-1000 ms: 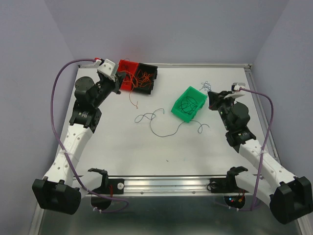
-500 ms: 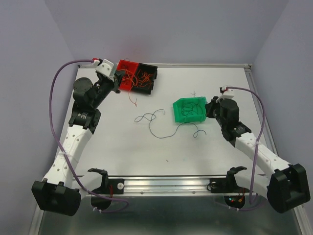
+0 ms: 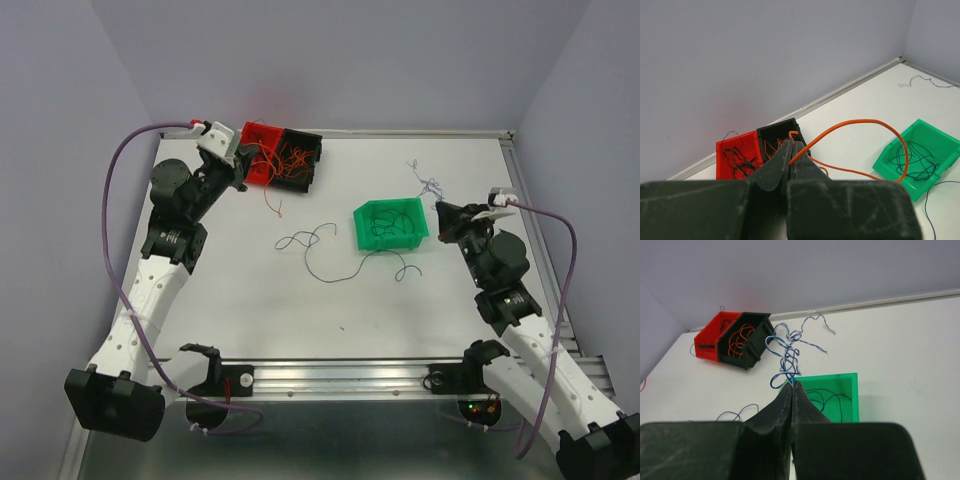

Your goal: Untangle the cables

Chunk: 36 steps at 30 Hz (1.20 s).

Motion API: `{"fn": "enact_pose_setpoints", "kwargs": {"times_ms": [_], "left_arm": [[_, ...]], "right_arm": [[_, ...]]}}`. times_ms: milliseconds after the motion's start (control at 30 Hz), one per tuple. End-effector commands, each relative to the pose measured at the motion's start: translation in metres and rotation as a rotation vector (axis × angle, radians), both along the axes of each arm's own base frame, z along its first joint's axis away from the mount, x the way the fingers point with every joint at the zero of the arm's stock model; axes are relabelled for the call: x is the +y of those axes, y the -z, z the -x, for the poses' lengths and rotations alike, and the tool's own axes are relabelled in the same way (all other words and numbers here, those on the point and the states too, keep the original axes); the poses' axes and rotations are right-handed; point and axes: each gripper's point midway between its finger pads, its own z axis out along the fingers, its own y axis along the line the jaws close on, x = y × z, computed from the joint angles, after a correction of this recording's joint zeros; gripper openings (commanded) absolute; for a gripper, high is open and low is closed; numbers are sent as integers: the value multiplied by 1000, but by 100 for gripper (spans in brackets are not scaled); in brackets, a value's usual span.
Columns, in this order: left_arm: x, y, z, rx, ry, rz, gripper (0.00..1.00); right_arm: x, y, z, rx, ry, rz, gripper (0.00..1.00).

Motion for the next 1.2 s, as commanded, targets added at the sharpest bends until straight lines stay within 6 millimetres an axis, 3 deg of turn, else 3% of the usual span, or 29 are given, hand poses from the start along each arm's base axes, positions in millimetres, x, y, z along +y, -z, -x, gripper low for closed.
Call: {"fn": "enact_pose_setpoints", "kwargs": {"times_ms": [0, 67, 167, 233, 333, 433, 500, 733, 833, 967, 1000, 1033, 1067, 1133, 1167], "left_arm": [[-1, -19, 9, -83, 13, 4, 0], [-1, -20, 9, -85, 13, 5, 0], [-1, -19, 10, -84, 15, 6, 0], [-2, -19, 10, -83, 17, 5, 0], [-3, -17, 10, -78, 21, 4, 0], [-3, -17, 8, -75, 20, 4, 0], [-3, -16, 8, -73, 20, 2, 0], [-4, -15, 7, -71, 21, 0, 0], [-4, -15, 7, -71, 19, 1, 0], [-5, -15, 7, -71, 21, -2, 0], [-5, -13, 6, -64, 21, -2, 0], [-5, -13, 6, -66, 21, -2, 0], [-6, -12, 5, -64, 22, -5, 0], [-6, -12, 4, -63, 20, -5, 0], [-6, -11, 4, -61, 19, -8, 0]], "right_arm": [[24, -16, 7, 44, -140, 25, 1], [33, -8, 14, 86, -204, 34, 1], [46, -19, 33, 65, -307, 6, 1], [47, -15, 45, 101, -333, 10, 1], [41, -13, 57, 126, -319, 4, 0], [23, -1, 53, 198, -207, 13, 1], [21, 5, 52, 233, -194, 15, 1], [18, 49, 23, 408, -126, 81, 1], [13, 53, 12, 435, -78, 99, 0], [12, 45, -4, 422, -45, 112, 1], [14, 35, -11, 404, -50, 117, 0], [18, 45, -20, 440, -55, 135, 1], [22, 38, -28, 433, -62, 139, 1], [26, 43, -43, 453, -67, 167, 1], [32, 60, -55, 502, -78, 189, 0]]}}
